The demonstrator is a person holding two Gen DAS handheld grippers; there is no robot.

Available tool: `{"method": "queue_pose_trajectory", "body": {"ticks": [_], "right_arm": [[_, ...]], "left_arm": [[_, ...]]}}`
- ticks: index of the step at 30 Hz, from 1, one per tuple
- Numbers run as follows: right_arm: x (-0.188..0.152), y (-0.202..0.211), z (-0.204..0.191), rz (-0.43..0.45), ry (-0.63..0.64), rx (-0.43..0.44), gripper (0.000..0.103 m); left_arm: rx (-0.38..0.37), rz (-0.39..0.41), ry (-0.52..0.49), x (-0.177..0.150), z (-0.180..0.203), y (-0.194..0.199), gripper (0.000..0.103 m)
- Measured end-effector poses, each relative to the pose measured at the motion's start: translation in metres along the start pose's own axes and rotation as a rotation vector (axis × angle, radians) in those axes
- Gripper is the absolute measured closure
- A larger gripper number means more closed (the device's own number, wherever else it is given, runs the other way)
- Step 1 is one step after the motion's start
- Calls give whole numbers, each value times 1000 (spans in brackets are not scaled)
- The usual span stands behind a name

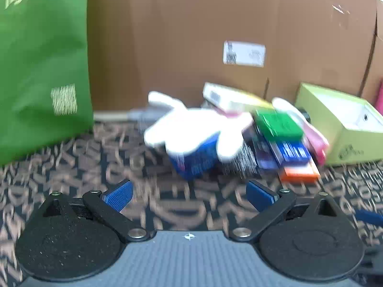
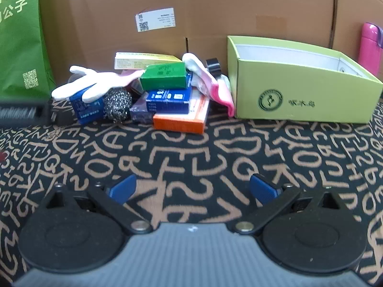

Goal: Organize objects
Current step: 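Grasp the blue square container with the left tool while the right tool grasps the blue medicine box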

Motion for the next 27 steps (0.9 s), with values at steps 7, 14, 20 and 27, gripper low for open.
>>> {"method": "queue_pose_trajectory", "body": {"ticks": [7,14,20,27], "right_arm": [[1,-11,-9,-24,7,21,0],[25,-17,-14,57,79,13,0],[56,-37,-25,135,168,-14,0],[72,-59,-34,161,150,21,3]], "left_arm": [[-1,-45,61,33,-5,-61,11],[-57,-45,52,35,0,-69,27],[-190,-74,40,-4,-1,-17,27],[-176,-58,30,-31,-8,17,26]]}}
Point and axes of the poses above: each gripper's, at about its wrist camera, not at the fingertips, and y roughly against the way its jaws point, z to its right, x to its top, the point moved 9 cm from there along -y, roughly the way its jaws point, and after that the axes turned 1 degree about -y, right-handed, at the moved point
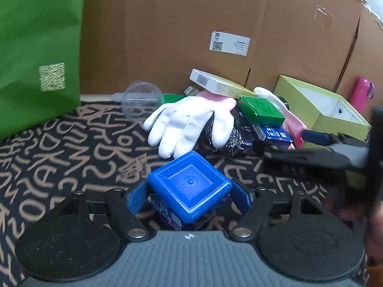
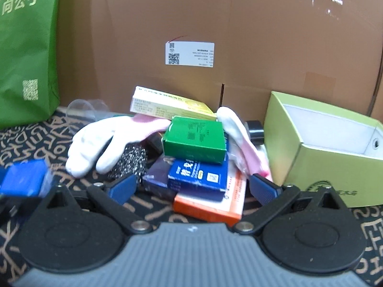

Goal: Organize objects
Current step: 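Grasp the blue square container with the left tool while the right tool grasps the blue medicine box, then carry both held items into the lime-green box and open both tools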

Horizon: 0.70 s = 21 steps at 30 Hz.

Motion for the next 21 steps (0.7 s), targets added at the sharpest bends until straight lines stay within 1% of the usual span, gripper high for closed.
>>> {"method": "queue_pose_trajectory", "body": {"ticks": [1,3,4,5,6,9,13,15,16,19,20,21], "right_arm": [[1,-5,1,-6,-10,2,5],[1,-10,4,-16,-44,20,21],[2,-12,5,-10,-63,34,26],[2,-15,7,-8,-74,41,38],[0,-19,9,-22,-81,41,43],[-3,-8,16,-10,-122,66,44],[-16,29,13,1,-106,105,44],[-28,49,12,-22,-114,142,44],[-35,59,11,-37,-115,153,44],[-54,79,12,-77,-104,155,44],[-59,83,13,-82,-107,152,44],[-60,85,13,-86,-111,150,42]], "left_arm": [[1,1,3,0,0,0,26],[0,-8,0,1,0,-2,26],[-1,-13,5,1,0,-4,25],[1,-20,17,1,0,-5,25],[4,-26,29,0,-1,-6,25],[-1,-38,55,-5,-3,-6,24],[-16,-77,112,-14,-5,-7,24],[-24,-86,144,-15,-4,-3,24],[-29,-85,157,-15,-3,-1,22],[-37,-65,165,-11,6,2,16],[-29,-59,157,-9,8,0,16],[-16,-56,149,-7,10,-3,16]]}}
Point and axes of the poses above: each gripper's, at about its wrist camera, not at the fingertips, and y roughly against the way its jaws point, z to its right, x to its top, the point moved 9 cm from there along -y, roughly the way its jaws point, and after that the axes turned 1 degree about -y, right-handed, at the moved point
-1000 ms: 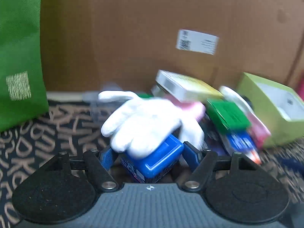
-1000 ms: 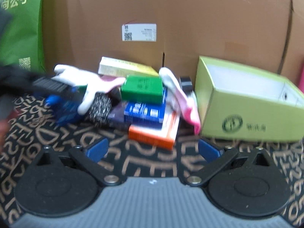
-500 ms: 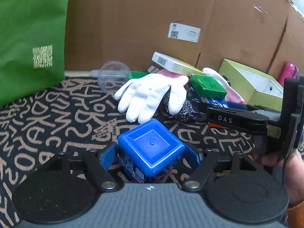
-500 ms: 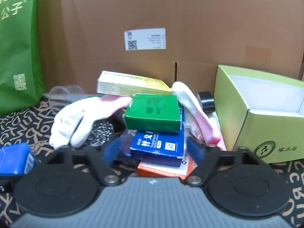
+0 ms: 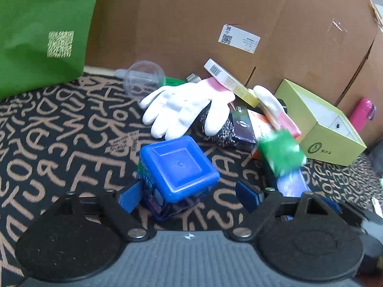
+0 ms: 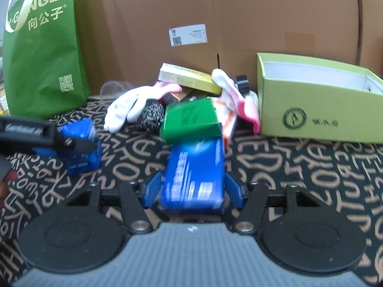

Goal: Organize objects
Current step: 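Carry both held items into the lime-green box and open both tools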

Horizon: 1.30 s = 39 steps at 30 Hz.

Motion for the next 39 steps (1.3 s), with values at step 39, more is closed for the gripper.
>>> {"method": "queue_pose_trajectory", "body": {"ticks": [39], "right_arm": [[60,53,65,232,-71,-62,47]], "left_arm": [[-142,118,-294,53,96,16,43]]}}
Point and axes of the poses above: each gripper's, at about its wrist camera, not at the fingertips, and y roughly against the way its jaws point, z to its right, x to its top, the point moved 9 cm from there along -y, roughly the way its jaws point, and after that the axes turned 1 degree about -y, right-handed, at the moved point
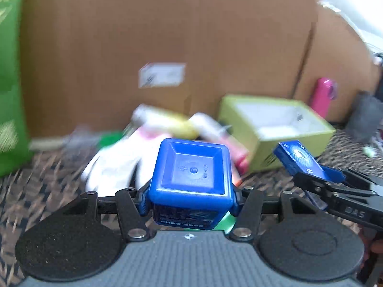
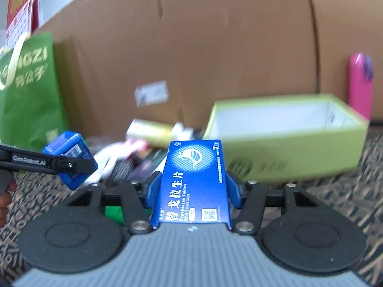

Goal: Organize objects
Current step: 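Carry both held items into the lime-green box and open both tools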

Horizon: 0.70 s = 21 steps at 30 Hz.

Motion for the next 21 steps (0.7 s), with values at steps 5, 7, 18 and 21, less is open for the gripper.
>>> {"method": "queue_pose_trajectory", "body": {"ticks": [5,7,18,21], "right_arm": [[58,-1,36,110,51,-98,47],[77,-9,50,133,88,-152,47],[89,-119,132,-51,101,-271,47],[81,-141,150,-118,76,-268,46]], "left_arm": [[-102,54,-54,61,55,-25,43],[-143,69,-47,80,74,-39,43],[-90,-10,-110,101,139,-175,45],[-110,-61,-54,94,136,-200,45]]}}
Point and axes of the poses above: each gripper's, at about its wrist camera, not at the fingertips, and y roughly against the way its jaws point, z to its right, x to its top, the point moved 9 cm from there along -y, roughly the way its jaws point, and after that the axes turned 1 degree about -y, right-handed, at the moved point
